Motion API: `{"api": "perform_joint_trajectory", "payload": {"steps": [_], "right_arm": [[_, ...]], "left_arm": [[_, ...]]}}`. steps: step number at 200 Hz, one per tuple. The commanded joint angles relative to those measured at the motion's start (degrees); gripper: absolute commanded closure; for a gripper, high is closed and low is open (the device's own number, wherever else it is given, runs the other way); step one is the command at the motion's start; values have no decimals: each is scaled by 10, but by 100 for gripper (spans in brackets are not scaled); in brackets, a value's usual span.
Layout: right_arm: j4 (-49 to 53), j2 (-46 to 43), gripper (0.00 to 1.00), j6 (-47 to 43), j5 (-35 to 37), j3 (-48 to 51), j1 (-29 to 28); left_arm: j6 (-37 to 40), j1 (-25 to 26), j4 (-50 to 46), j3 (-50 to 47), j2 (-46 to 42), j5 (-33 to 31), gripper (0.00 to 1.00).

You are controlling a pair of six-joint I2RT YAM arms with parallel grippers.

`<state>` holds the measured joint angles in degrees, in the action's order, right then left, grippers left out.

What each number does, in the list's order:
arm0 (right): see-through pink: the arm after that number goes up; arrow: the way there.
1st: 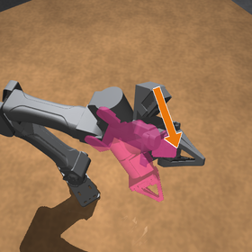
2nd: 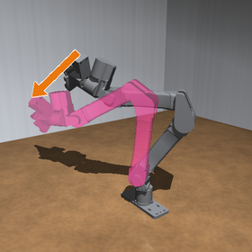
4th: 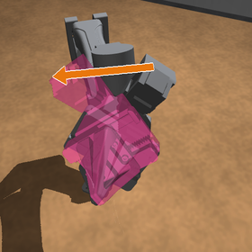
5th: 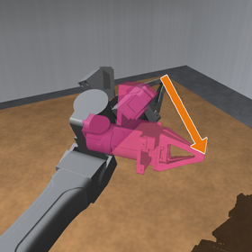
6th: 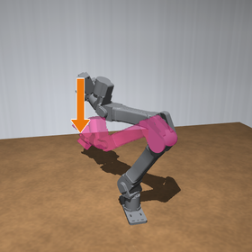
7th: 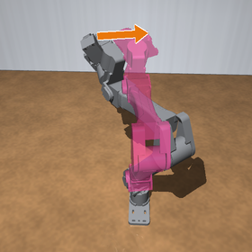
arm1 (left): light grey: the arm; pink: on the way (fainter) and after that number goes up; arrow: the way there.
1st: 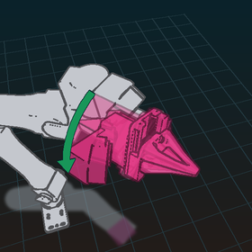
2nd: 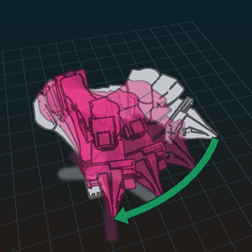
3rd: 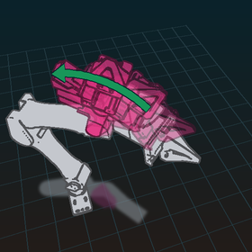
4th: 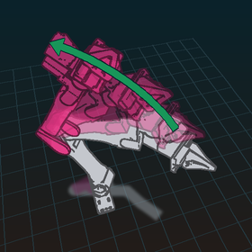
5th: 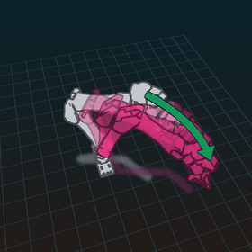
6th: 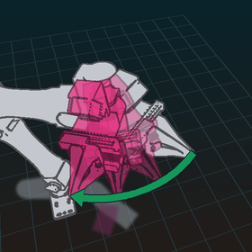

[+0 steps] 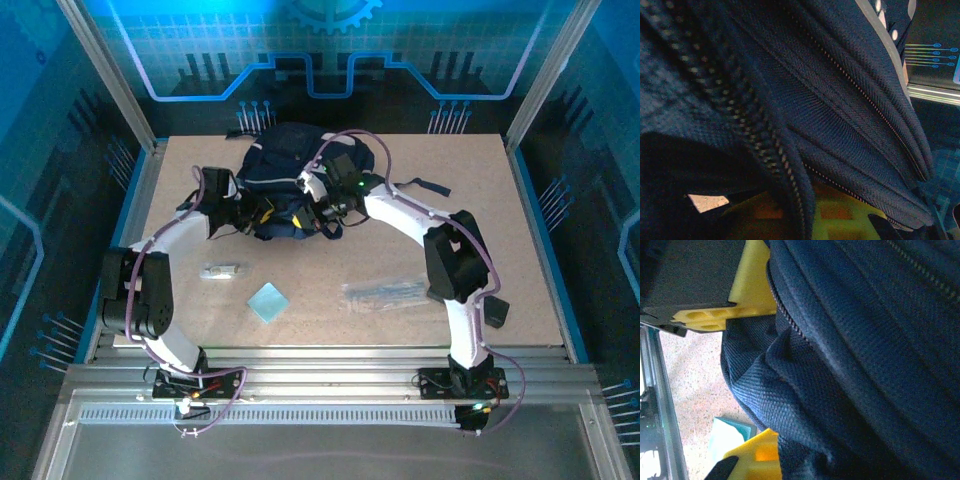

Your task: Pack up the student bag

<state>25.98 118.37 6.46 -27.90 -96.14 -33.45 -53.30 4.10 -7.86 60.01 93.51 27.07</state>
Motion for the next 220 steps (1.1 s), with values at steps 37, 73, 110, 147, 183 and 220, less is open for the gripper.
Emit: {"api": "perform_joint_trajectory", "payload": {"steps": [37, 73, 110, 147, 183, 220], "right_arm": [[225, 16, 100, -133, 148, -72, 28], [250, 20, 100, -125, 192, -63, 36], [264, 40, 100, -110, 386, -78, 22], [230, 34, 100, -105, 345, -59, 33], [179, 70, 100, -99, 454, -57, 75], [127, 132, 100, -95, 425, -139, 124]], "left_arm": [[66, -46, -22, 39, -9, -23, 100], [77, -58, -29, 57, 7, -24, 100], [83, -59, -39, 61, 2, -24, 100], [83, -68, -41, 57, -5, -21, 100], [89, -81, -49, 60, -23, -12, 100], [82, -82, -58, 52, -34, 19, 100]]}}
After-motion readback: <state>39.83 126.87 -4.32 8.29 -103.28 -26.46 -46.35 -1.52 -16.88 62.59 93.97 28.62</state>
